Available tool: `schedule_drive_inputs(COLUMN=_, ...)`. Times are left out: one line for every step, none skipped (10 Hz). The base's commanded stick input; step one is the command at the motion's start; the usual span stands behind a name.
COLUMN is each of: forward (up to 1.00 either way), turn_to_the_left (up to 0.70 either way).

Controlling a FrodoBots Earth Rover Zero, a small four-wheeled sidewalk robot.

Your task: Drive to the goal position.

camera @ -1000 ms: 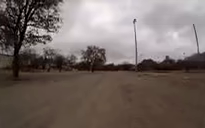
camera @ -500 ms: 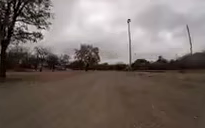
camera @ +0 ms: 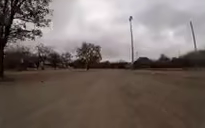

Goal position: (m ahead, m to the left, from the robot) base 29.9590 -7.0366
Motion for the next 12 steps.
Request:
schedule_drive_inputs(forward=0.70, turn_to_the_left=-0.01)
schedule_drive_inputs(forward=0.70, turn_to_the_left=-0.01)
schedule_drive_inputs(forward=0.70, turn_to_the_left=-0.01)
schedule_drive_inputs(forward=0.70, turn_to_the_left=-0.01)
schedule_drive_inputs(forward=0.70, turn_to_the_left=-0.03)
schedule_drive_inputs(forward=0.70, turn_to_the_left=-0.19)
schedule_drive_inputs(forward=0.70, turn_to_the_left=-0.01)
schedule_drive_inputs(forward=0.70, turn_to_the_left=-0.01)
schedule_drive_inputs(forward=0.70, turn_to_the_left=-0.01)
schedule_drive_inputs(forward=0.70, turn_to_the_left=-0.01)
schedule_drive_inputs(forward=0.70, turn_to_the_left=-0.01)
schedule_drive_inputs(forward=0.70, turn_to_the_left=-0.01)
